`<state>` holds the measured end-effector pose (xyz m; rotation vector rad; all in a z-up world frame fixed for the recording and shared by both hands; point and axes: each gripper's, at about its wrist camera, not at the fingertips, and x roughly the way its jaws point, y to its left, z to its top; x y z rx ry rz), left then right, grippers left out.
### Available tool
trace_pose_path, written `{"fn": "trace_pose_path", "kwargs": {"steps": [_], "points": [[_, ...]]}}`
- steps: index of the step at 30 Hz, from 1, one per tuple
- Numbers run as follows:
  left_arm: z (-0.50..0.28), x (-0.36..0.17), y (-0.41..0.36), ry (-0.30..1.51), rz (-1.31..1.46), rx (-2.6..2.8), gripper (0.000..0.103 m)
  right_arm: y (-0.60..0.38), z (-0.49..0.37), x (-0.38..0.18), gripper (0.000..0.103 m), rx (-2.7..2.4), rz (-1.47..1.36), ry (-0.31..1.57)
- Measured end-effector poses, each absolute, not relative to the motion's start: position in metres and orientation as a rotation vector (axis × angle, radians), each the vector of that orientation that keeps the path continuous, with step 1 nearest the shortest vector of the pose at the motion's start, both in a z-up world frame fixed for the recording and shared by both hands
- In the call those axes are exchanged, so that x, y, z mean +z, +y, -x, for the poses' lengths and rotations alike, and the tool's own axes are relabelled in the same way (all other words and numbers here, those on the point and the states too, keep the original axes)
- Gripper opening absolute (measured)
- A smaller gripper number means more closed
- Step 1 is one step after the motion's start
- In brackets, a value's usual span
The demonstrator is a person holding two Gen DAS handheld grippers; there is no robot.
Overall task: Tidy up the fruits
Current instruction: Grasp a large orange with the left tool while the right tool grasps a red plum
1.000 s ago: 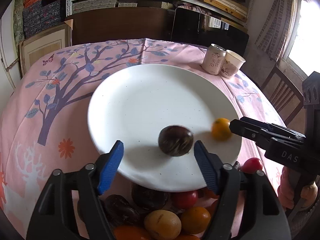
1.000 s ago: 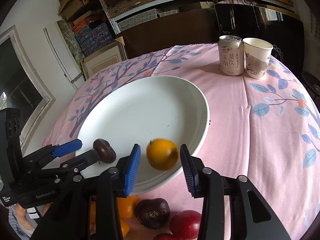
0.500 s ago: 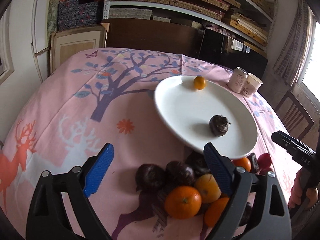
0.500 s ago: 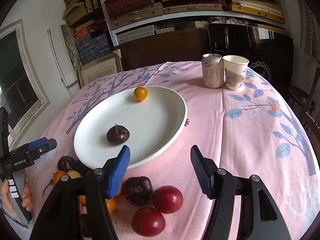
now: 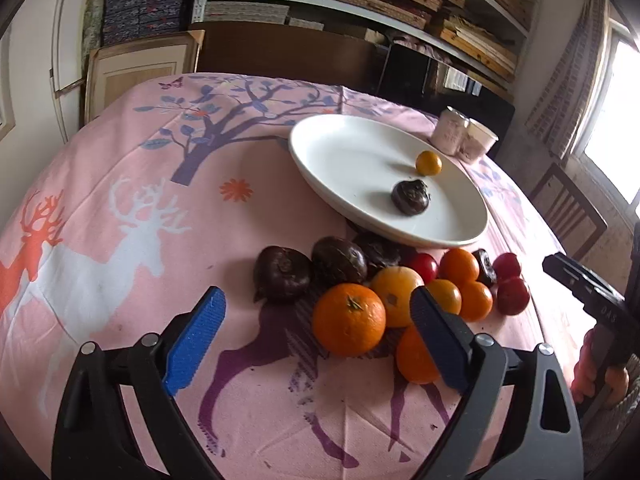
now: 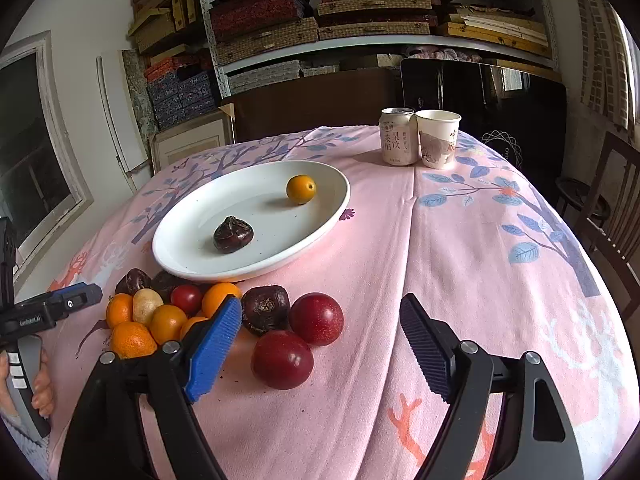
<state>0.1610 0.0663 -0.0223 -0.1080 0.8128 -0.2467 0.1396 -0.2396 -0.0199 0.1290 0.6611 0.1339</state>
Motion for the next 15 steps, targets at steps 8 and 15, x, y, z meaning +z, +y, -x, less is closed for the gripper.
{"fn": "trace_pose_path", "kwargs": {"steps": [8, 15], "points": [[-0.163, -0.039, 0.059, 0.857, -0.039, -0.127, 0.099, -0.241, -0.138, -0.020, 0.082, 0.130, -0.144, 0.667], [-0.135, -0.037, 0.075, 0.838, -0.054, -0.059, 0.099, -0.250, -0.135, -0.022, 0.082, 0.124, -0.188, 0.675]]}}
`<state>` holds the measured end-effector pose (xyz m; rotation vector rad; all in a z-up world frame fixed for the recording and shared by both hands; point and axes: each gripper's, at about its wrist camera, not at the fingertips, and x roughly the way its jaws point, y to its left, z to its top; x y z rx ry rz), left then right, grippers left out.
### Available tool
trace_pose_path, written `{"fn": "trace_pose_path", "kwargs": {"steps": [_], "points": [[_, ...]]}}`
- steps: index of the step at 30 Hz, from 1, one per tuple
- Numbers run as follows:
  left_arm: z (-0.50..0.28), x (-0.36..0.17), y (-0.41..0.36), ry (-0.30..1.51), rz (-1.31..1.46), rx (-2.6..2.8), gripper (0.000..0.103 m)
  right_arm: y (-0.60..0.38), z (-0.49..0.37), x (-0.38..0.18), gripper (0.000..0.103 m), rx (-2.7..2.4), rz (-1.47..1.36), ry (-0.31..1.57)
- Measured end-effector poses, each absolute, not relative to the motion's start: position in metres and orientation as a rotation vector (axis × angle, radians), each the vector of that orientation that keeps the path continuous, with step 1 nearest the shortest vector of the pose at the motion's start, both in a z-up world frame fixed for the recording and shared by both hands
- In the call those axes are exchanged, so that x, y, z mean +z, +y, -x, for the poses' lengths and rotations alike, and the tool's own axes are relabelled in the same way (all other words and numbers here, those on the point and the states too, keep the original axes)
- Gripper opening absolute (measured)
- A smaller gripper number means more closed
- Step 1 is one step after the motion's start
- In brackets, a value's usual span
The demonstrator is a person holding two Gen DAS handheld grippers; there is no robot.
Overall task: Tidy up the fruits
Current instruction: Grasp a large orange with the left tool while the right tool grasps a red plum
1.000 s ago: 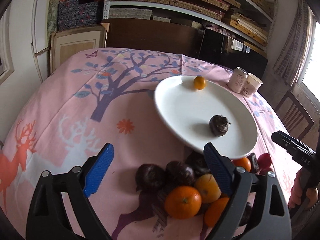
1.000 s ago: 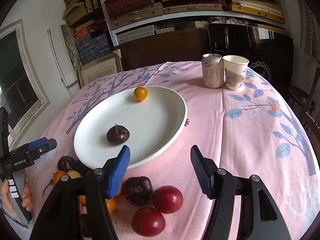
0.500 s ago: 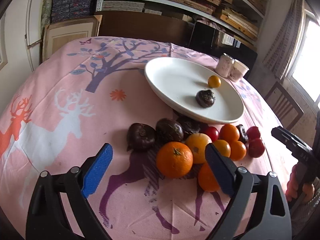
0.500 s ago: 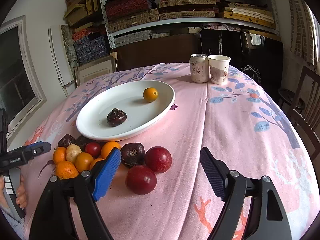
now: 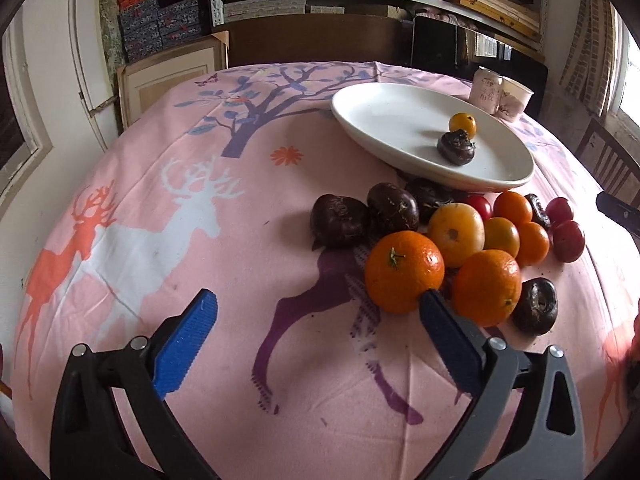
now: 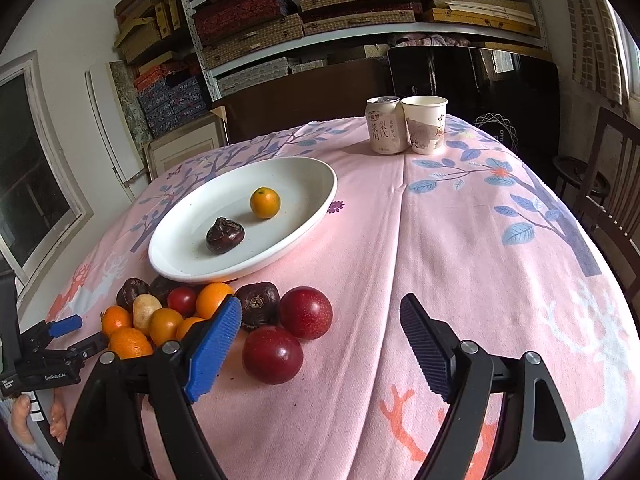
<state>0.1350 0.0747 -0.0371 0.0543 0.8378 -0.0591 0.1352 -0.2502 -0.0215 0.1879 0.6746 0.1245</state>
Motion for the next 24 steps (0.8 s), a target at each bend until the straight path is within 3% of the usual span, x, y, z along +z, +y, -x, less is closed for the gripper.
{"fn": "trace_pose_path", "kwargs": {"steps": [9, 12, 20, 21, 24], "points": [[-0.146, -0.040, 0.042, 0.841, -0.146, -0.182, 0.096, -0.243, -0.128, -0.023, 0.082, 0.135, -0.148, 0.680], [-0.153, -0.041, 0.044, 0.866, -0.064, -0.280, 0.071, -0.243, -0.129, -0.024, 0.082, 0.134, -0.151, 0.684], [-0.163, -0.046, 0.036, 0.888, -0.032, -0.355, 0.053, -0.241, -0.131, -0.027, 0.082, 0.132, -0.143, 0.700], [-0.165, -0.046, 0.037, 0.897, -0.008, -0.380, 0.045, -0.241, -0.131, -0.028, 0.082, 0.131, -0.143, 0.704], [-0.165, -0.049, 0.041, 0.915, 0.028, -0.396, 0.044, -0.240, -0.133, -0.031, 0.080, 0.134, -0.134, 0.723]]}}
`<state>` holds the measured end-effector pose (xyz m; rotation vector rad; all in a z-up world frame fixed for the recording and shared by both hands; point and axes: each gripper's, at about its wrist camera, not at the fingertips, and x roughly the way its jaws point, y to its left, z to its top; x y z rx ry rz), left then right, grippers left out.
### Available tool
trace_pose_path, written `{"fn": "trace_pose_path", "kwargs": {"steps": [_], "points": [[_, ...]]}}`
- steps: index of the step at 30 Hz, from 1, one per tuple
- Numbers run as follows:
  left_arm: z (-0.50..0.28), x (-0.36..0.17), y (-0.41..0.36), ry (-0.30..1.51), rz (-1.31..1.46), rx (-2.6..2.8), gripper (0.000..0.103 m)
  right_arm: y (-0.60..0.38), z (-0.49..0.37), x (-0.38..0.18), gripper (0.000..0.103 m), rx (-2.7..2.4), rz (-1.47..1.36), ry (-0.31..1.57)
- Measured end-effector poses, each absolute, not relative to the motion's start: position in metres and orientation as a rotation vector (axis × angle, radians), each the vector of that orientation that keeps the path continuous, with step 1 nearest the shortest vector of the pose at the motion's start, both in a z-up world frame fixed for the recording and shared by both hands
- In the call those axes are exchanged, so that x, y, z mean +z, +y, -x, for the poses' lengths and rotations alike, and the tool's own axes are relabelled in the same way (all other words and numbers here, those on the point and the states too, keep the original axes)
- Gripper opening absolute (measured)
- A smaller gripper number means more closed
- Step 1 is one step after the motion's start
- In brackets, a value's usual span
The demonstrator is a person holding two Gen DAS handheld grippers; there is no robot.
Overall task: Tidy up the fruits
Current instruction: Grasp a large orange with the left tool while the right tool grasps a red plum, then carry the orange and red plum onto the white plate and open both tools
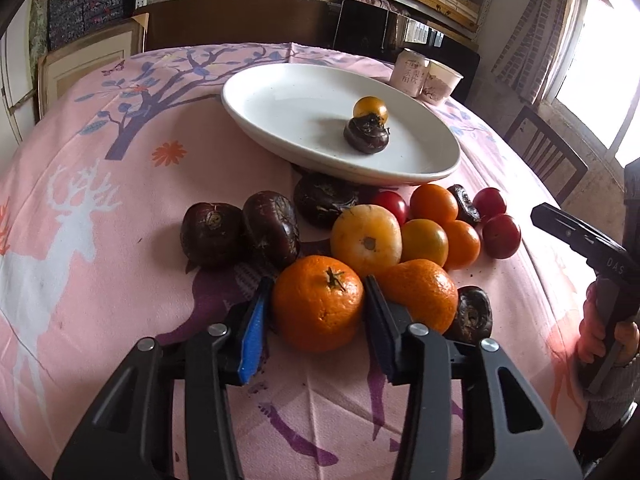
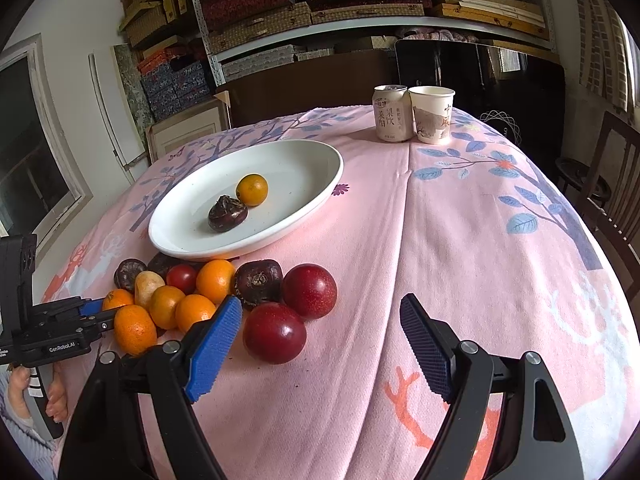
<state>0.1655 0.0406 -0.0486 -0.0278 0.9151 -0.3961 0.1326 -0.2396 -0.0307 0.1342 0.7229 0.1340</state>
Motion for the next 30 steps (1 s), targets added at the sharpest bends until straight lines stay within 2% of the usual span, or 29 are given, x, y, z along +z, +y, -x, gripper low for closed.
{"fn": "trace_pose_path", "kwargs": {"steps": [4, 17, 22, 30], "points": [[-0.156, -0.047, 0.039, 0.899, -0.008, -0.369, 0.044, -0.232, -0.135, -0.037, 0.064, 0.158, -0.100, 0.766], [-0.152, -0.045, 0.048, 0.896, 0.001, -0.310, 0.044, -0.207, -0.136, -0.046, 0.063, 0.275, -0.041, 0.829], [-0.152, -0.045, 0.045, 0.894, -0.015, -0.305, 0.044, -0.194, -0.140, -0.054, 0.043, 0.382, -0.056, 0.891], [-0.152, -0.045, 0.045, 0.893, -0.008, -0.307, 0.044, -0.188, -0.144, -0.057, 0.039, 0.402, -0.075, 0.906]]}}
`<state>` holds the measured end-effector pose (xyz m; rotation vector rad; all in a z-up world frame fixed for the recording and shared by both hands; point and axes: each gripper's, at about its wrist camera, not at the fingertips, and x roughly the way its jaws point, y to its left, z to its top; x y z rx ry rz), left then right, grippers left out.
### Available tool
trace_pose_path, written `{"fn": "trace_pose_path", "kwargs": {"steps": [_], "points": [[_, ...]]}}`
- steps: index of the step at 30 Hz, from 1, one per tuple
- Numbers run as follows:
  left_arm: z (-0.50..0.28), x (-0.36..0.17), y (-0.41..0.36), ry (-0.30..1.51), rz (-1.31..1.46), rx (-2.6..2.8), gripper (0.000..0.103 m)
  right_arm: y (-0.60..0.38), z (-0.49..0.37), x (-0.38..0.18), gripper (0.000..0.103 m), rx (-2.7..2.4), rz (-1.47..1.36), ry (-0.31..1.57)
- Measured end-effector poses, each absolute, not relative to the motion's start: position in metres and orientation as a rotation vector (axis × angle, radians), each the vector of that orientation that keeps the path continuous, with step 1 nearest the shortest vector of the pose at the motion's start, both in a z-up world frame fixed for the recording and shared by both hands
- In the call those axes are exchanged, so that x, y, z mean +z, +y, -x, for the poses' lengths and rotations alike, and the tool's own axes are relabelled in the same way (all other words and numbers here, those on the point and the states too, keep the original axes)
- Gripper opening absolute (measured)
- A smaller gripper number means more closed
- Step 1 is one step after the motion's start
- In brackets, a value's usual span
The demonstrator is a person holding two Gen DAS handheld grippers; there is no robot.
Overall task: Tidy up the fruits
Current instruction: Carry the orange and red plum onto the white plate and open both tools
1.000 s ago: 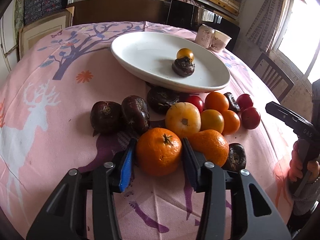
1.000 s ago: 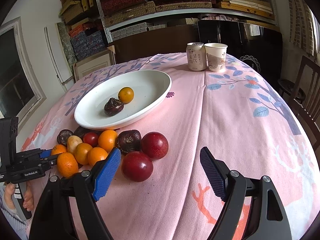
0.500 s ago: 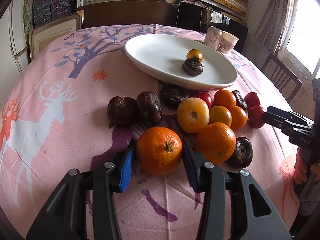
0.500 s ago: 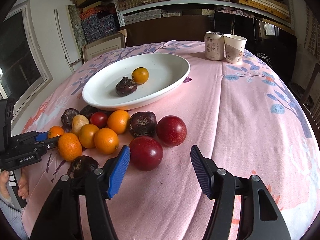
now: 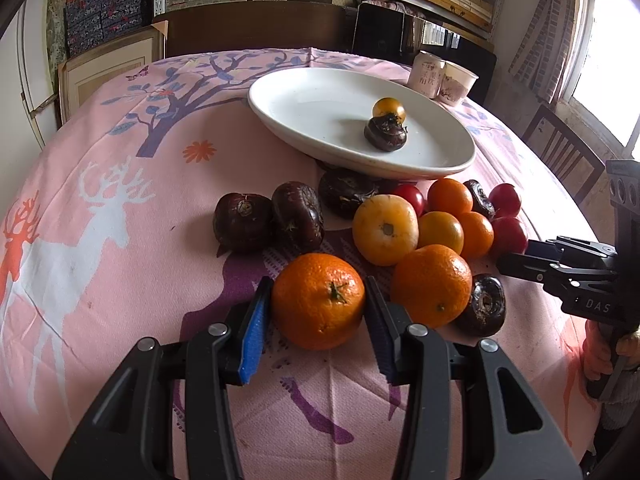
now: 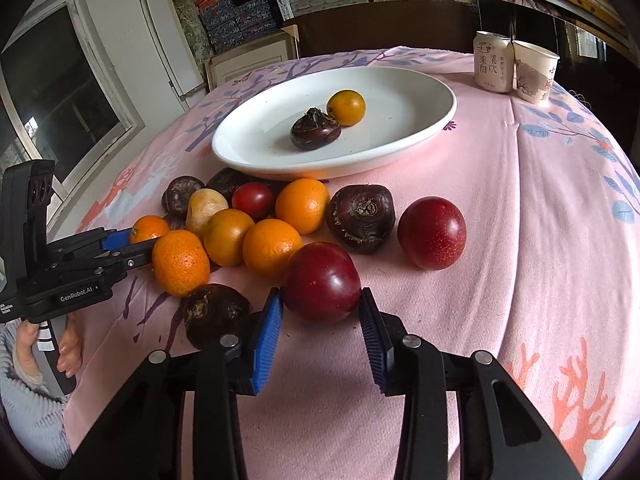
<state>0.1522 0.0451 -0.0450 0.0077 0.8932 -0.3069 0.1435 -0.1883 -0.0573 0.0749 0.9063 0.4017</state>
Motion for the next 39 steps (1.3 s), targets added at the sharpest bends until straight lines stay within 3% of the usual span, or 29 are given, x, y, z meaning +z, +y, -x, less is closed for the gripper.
{"fn": "trace_pose_path", "kwargs": {"steps": [10, 18, 26, 28, 32, 34, 39], "points": [[-0.153, -0.022, 0.044, 0.829, 0.017, -0.315, 0.044, -0.211, -0.145, -0.041, 0.038, 0.378, -0.165, 0.838], [-0.217, 0.006, 0.025, 0.813, 0.036, -0.325, 0.044, -0.222, -0.203, -0.002, 0.037, 0.335, -0.233, 0.793], [-0.269, -0.013, 0.007, 0.873, 0.058, -0.331, 0.044, -0.199, -0.253, -0.018, 0.040, 0.273, -0.160, 0.820], [-0.270, -0.016, 0.007, 0.868, 0.052, -0.336, 0.057, -0.199, -0.252, -0.019, 0.044, 0.270, -0.141, 0.810], [-0.264, -0.012, 0.016, 0.843, 0.071, -0.343, 0.065, -0.205, -0.244, -0.014, 0.051, 0.265, -0.147, 0.774], [-0.260, -0.009, 0.022, 0.830, 0.076, -0.324, 0.077, -0.208, -0.239, -0.014, 0.052, 0.261, -0.151, 0.765], [-0.245, -0.008, 0.045, 0.805, 0.084, -0.251, 0.080, -0.220, -0.226, -0.018, 0.063, 0.217, -0.173, 0.754]]}}
